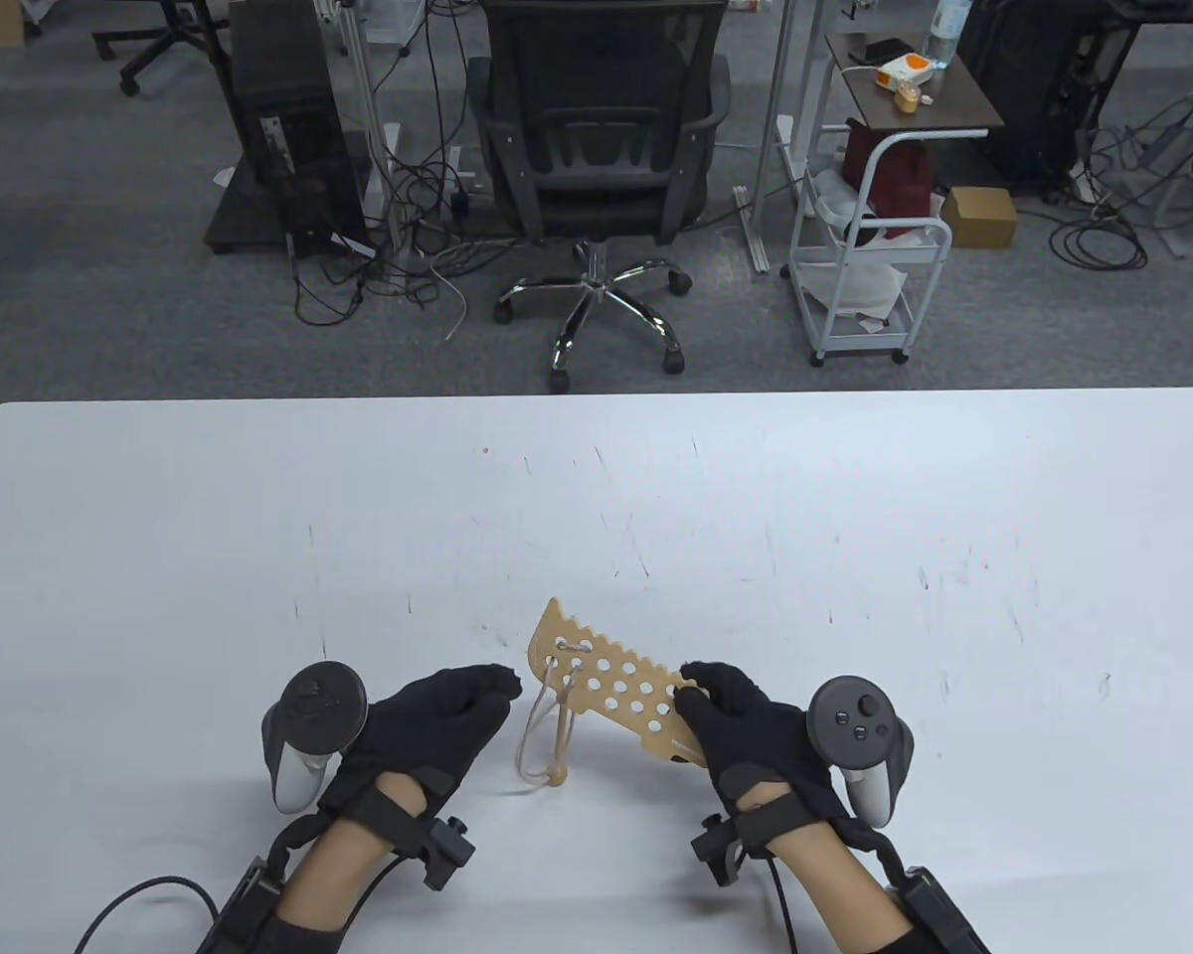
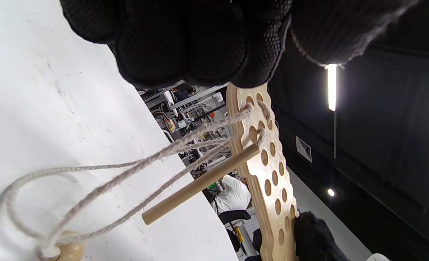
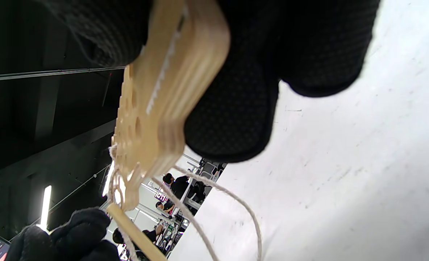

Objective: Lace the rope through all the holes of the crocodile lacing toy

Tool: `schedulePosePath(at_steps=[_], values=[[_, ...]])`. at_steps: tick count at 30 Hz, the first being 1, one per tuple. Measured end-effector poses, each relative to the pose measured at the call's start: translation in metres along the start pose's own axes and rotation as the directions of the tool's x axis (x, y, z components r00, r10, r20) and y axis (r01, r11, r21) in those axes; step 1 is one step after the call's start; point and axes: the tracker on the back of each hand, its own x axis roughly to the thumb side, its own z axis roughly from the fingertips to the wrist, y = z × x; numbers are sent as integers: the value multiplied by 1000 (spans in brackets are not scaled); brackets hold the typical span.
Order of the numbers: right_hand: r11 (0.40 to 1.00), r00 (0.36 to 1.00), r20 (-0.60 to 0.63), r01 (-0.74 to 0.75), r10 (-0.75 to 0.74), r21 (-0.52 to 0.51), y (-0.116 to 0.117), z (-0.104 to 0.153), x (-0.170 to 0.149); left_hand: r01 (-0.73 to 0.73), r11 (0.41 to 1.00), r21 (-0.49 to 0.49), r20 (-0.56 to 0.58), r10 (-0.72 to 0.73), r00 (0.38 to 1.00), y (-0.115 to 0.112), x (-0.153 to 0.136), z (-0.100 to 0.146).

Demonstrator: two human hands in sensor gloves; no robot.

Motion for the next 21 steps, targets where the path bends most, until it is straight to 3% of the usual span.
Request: schedulePosePath(at_steps=[9,14,21], values=[[1000,999,16,28,-28,0,4,3,3,155,987,-32,38,-154,987,-12,15,3],[999,999,34,33,-34,11,7,6,6,347,938,-13,39,-346,937,-17,20,4],[998,998,48,45,-47,37,13,8,9,328,944,-43,17,-328,945,-23,18,4]])
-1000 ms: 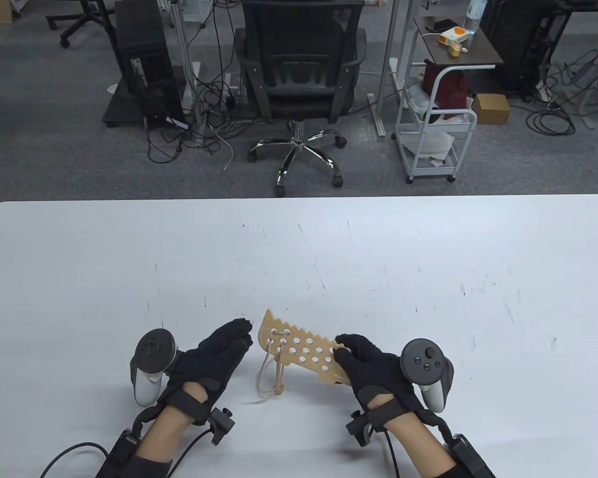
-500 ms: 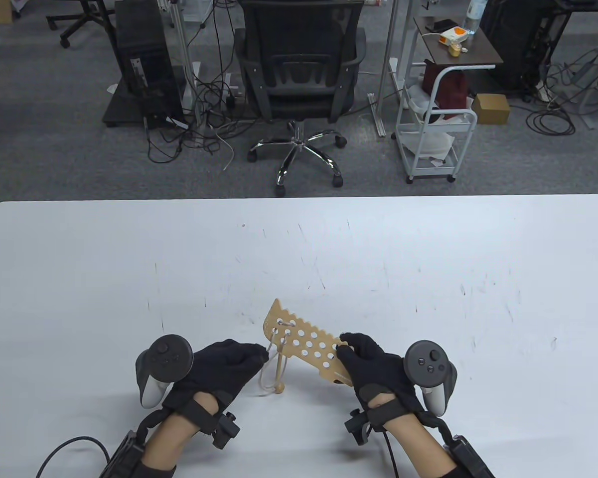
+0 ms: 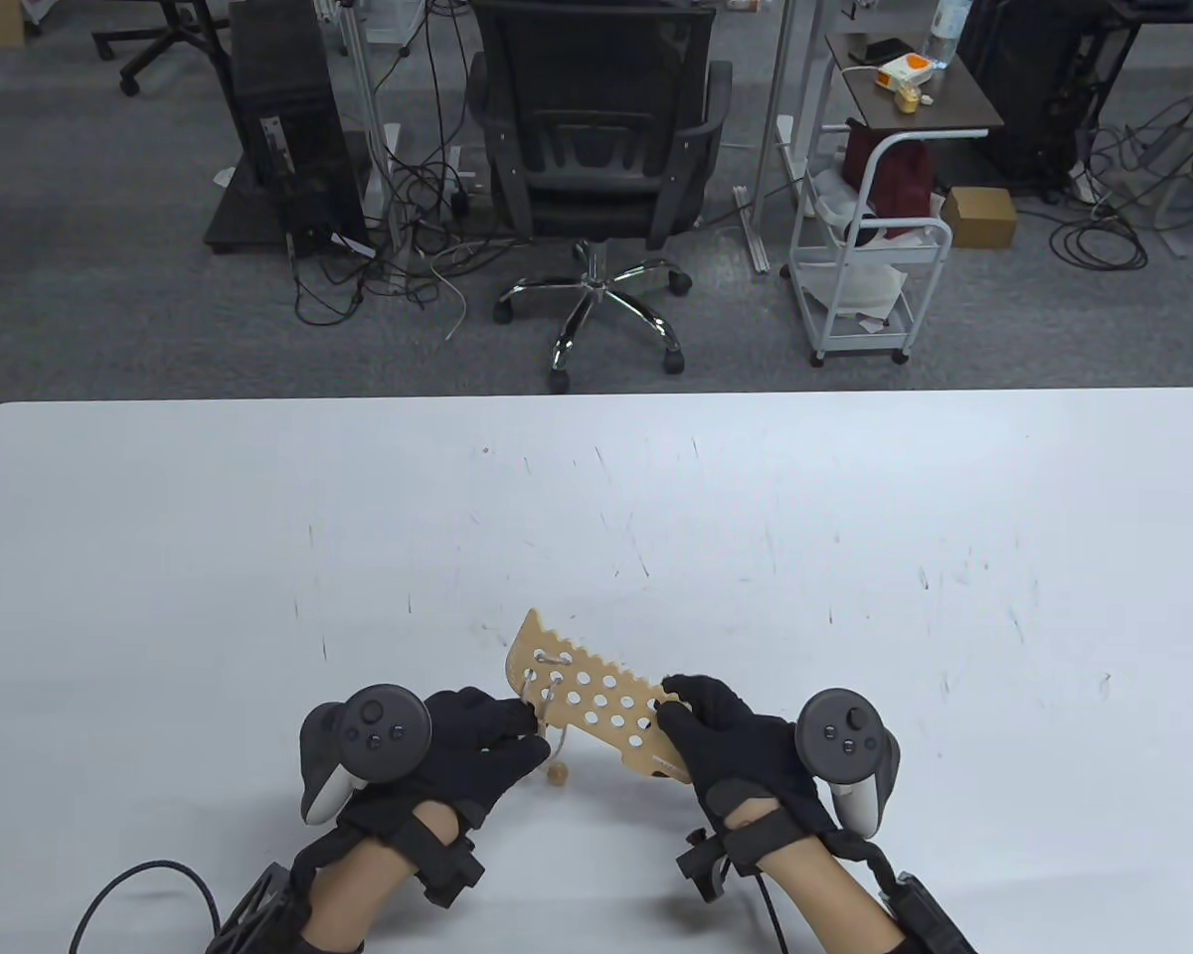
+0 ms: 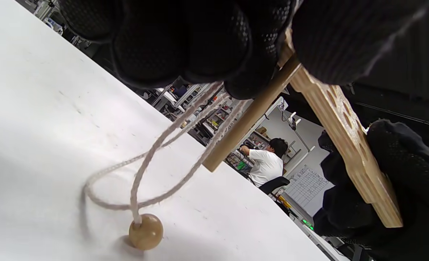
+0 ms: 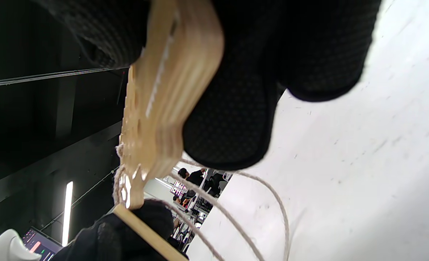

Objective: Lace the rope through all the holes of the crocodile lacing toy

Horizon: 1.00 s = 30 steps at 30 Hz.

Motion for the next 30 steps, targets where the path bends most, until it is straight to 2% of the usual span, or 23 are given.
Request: schedulePosePath(at_steps=[10,30], values=[[999,999,-21,38,-38,33,4,0,-2,-10,1000,-30,-23,9,1000,-5,0,-1],[999,994,-105,18,-21,-35,-16,-10,-19,-22,996,85,-63,27,998,12,-17,0]])
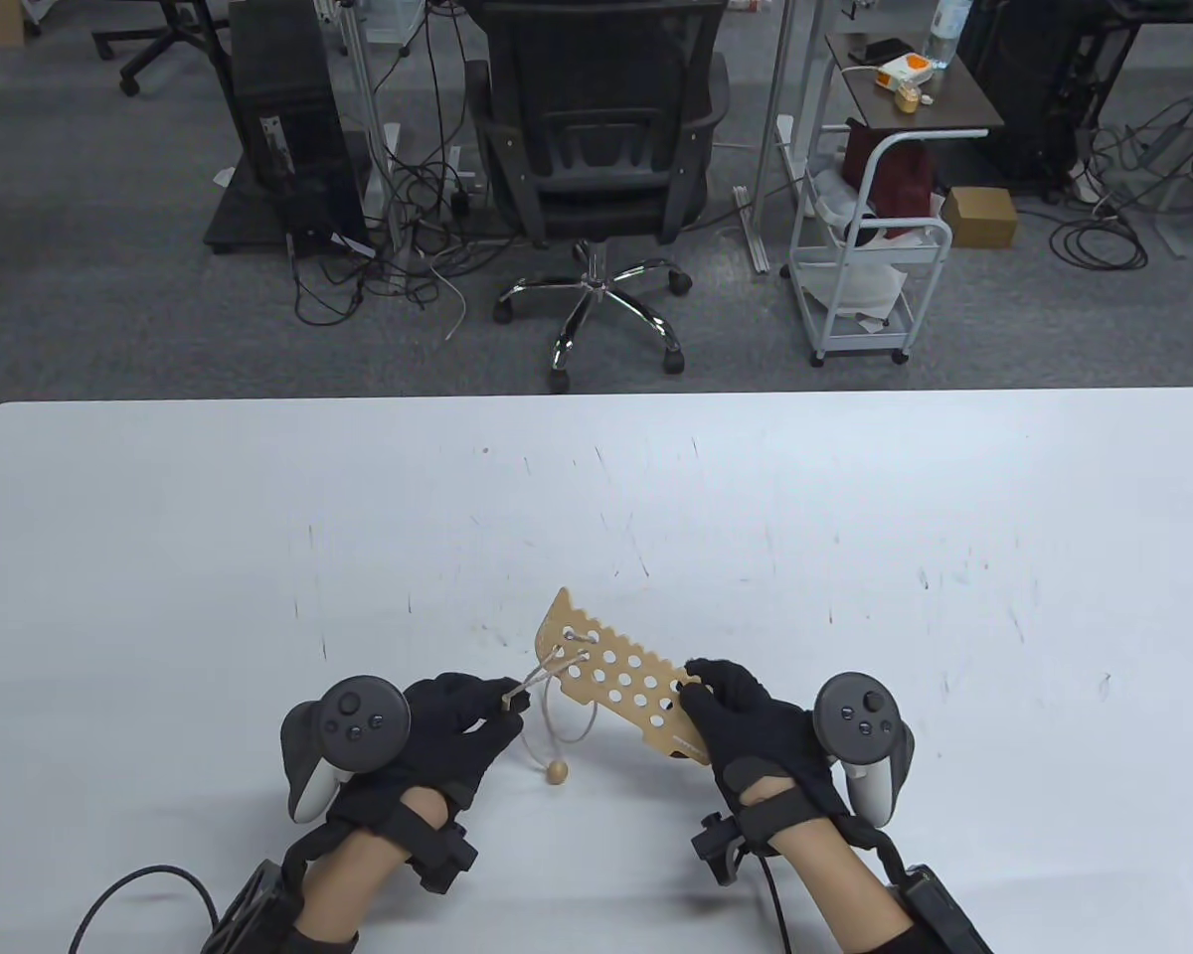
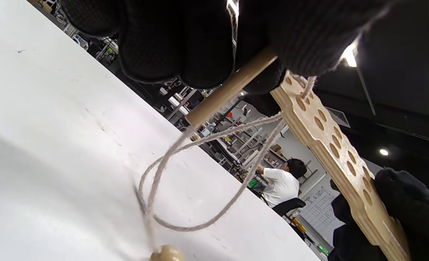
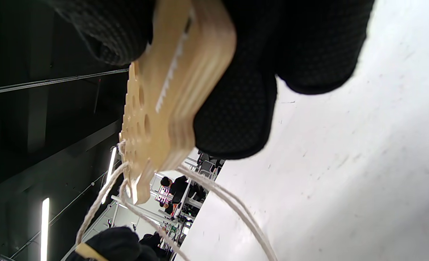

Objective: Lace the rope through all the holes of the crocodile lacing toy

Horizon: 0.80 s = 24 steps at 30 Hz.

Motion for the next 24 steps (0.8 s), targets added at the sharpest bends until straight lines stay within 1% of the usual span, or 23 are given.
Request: schedulePosePath(at_steps=[24], values=[[997,997,-71,-12,6,-73,-24,-13,-16,-86,979,187,-70,101,992,35,-24,2]])
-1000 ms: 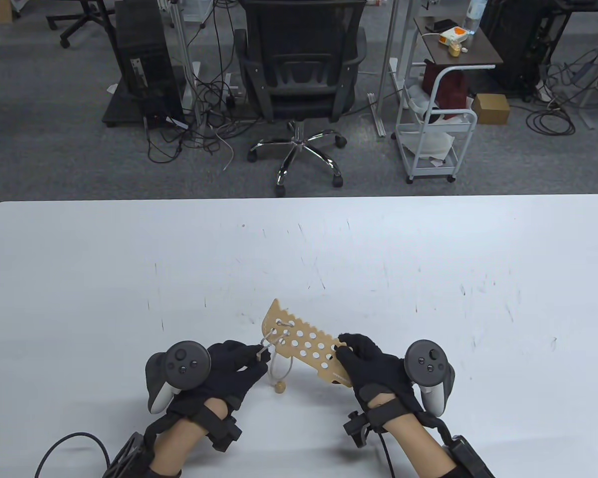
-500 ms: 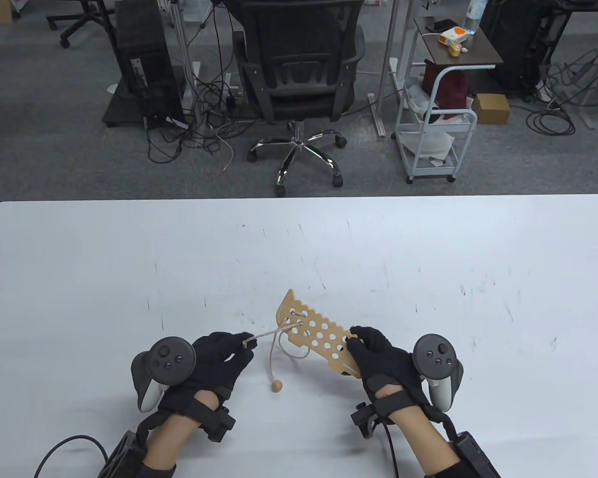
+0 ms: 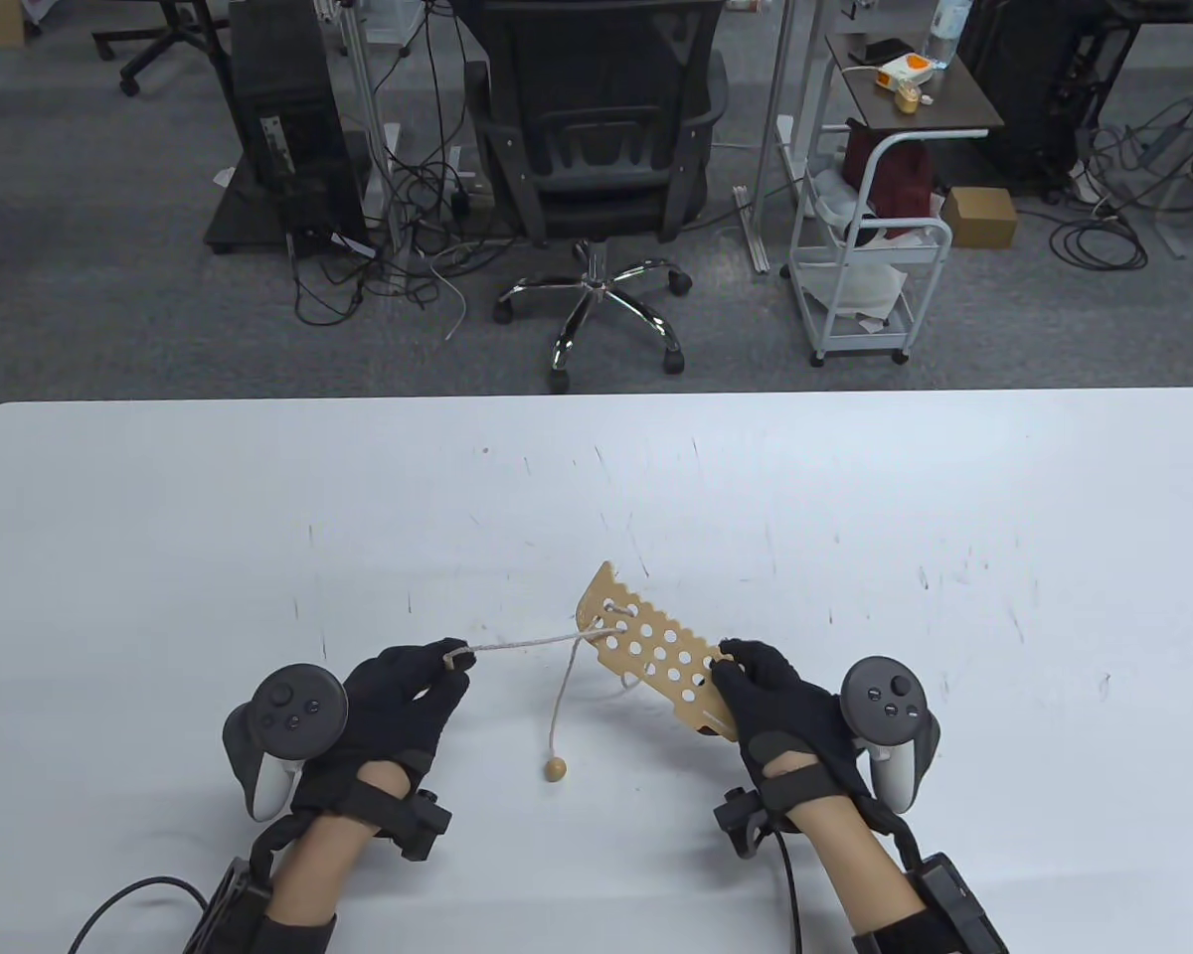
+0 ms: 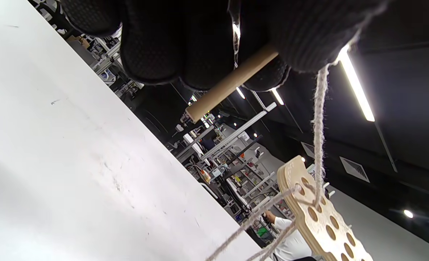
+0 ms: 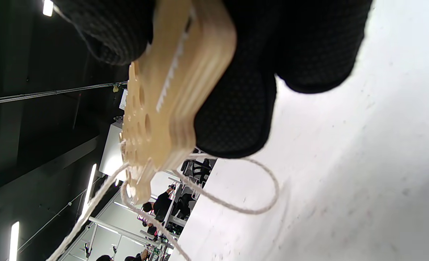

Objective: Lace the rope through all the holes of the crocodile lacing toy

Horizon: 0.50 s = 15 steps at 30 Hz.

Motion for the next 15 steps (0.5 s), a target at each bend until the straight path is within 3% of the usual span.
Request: schedulePosePath(at_steps=[15], values=[[999,999,-53,0,-2,-45,-17,-8,-11,-74,993,96,-31,77,997,21,-9,1]])
